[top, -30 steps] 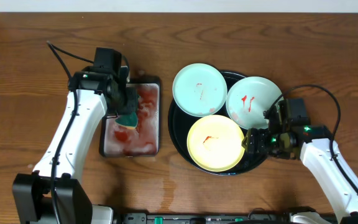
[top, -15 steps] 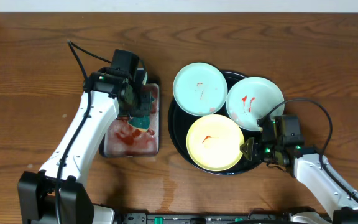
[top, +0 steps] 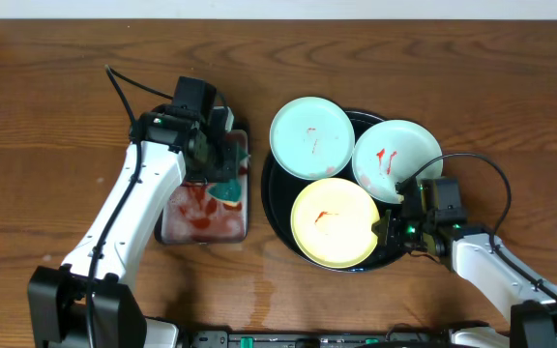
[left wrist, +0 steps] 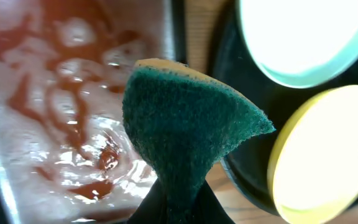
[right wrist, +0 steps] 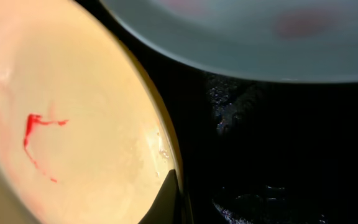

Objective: Clean dirty plates on tray and stack at the side
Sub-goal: 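Lift the sponge out of the soapy tray with the left gripper, then scrub the yellow plate with the sponge while right gripper tilts it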

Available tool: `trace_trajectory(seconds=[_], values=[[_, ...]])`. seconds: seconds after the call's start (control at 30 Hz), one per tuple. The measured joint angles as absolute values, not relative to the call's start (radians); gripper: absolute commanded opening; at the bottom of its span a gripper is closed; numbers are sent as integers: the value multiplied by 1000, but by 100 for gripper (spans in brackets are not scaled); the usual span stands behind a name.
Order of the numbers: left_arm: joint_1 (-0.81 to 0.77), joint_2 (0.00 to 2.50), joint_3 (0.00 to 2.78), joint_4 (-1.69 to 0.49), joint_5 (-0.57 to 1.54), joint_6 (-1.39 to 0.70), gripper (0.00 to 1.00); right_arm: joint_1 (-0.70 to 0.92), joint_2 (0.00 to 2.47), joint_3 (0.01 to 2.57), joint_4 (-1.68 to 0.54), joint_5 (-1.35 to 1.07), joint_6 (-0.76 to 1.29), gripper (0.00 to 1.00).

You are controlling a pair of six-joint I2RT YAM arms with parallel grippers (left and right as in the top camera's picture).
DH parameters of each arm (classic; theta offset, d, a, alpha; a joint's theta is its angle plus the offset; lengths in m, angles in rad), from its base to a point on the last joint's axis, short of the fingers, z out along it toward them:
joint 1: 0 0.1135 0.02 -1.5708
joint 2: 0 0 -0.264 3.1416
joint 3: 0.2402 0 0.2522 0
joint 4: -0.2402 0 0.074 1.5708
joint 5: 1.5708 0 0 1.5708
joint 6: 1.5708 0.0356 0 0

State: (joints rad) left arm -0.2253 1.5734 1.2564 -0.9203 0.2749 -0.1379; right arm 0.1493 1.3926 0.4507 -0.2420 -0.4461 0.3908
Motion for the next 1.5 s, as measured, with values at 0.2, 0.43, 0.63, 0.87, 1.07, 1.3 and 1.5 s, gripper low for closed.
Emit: trace_trajectory(seconds=[0.2,0.43,0.63,0.87,1.07,1.3,1.5], values=[[-333,1573,1256,-902,356,-188,7,149,1396,455,-249,-443,413,1],[-572,1573,1214,-746,383,-305,7,150,1399,461,-260,-441,414,1],[-701,1620,1140,-612,374,-443,8,150,1399,463,-262,-442,414,1],[-768,1776,1127,-508,360,-548,8,150,1399,463,-263,-442,414,1],[-790,1862,1132,-548,226,-545,7,150,1399,464,-264,-451,418,1],[-804,1856,1155,-649,-70,-522,7,153,1401,464,-269,-466,422,1],[-805,1857,1151,-559,-59,-498,7,160,1401,464,-271,-471,429,1]])
